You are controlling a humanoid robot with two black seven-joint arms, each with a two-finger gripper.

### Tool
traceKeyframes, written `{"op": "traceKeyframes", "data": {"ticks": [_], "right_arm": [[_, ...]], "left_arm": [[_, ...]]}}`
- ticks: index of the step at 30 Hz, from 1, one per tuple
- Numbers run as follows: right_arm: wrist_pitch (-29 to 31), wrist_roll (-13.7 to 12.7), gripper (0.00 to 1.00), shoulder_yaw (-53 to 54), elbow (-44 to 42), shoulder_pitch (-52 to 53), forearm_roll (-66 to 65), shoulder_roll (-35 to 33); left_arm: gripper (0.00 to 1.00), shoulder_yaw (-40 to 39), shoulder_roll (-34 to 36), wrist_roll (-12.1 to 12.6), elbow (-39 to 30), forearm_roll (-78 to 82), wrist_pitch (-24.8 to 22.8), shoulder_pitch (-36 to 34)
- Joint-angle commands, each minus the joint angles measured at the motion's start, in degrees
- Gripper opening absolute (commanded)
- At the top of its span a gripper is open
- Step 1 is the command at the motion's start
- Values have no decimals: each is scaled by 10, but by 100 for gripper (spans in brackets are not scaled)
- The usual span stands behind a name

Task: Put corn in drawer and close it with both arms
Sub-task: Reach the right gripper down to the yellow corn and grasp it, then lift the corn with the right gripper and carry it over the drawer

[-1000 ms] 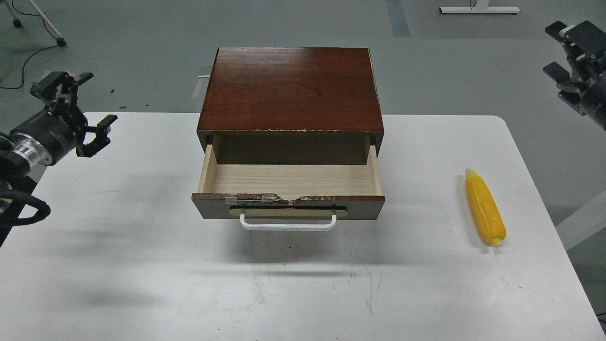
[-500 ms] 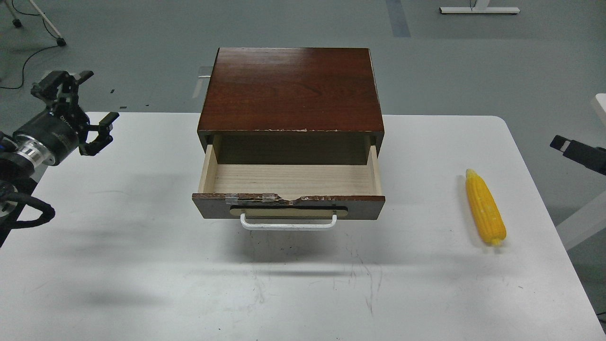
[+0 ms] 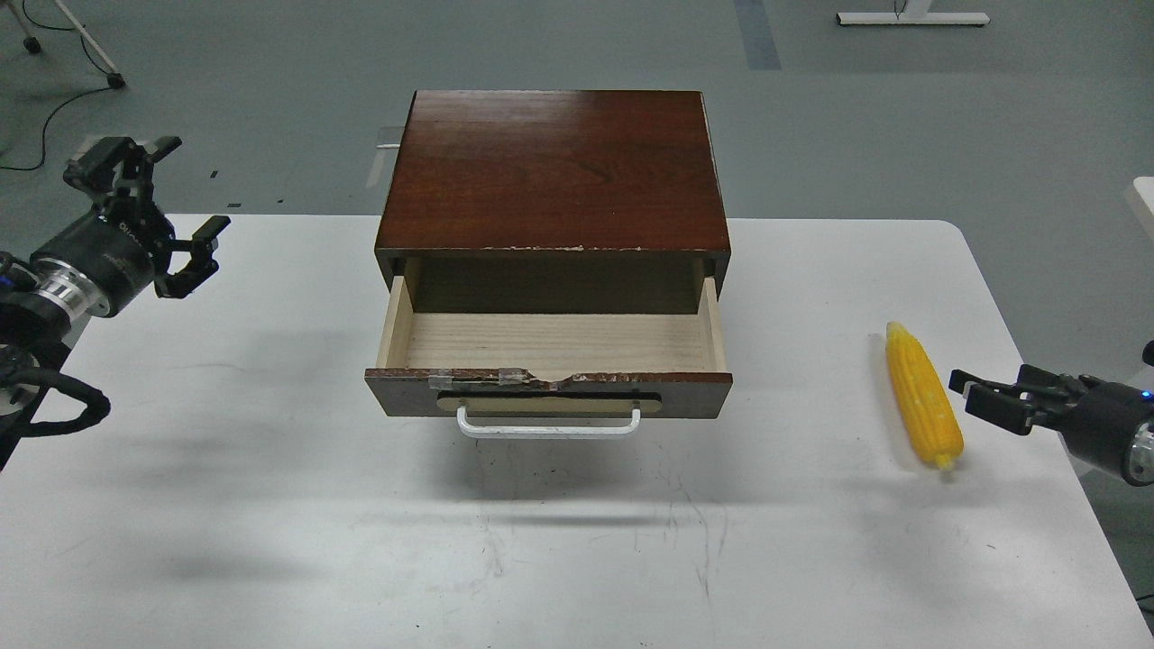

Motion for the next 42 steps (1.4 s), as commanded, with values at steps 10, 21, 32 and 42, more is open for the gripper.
{"op": "traceKeyframes", "data": {"ticks": [10, 21, 32, 42], "right_arm": [[-3, -1, 89, -47, -142, 6, 0, 152], [-5, -55, 0, -94, -158, 42, 5, 172], [-110, 73, 0, -99, -117, 292, -46, 168], [-110, 116, 0, -208, -108, 498, -210, 400]], "left_arm": [[98, 0, 4, 0, 11, 1, -1, -1], [98, 0, 5, 0, 14, 0, -1, 8], [98, 0, 7, 0, 14, 1, 0, 6], [98, -1, 10, -1, 14, 0, 2, 9]]}}
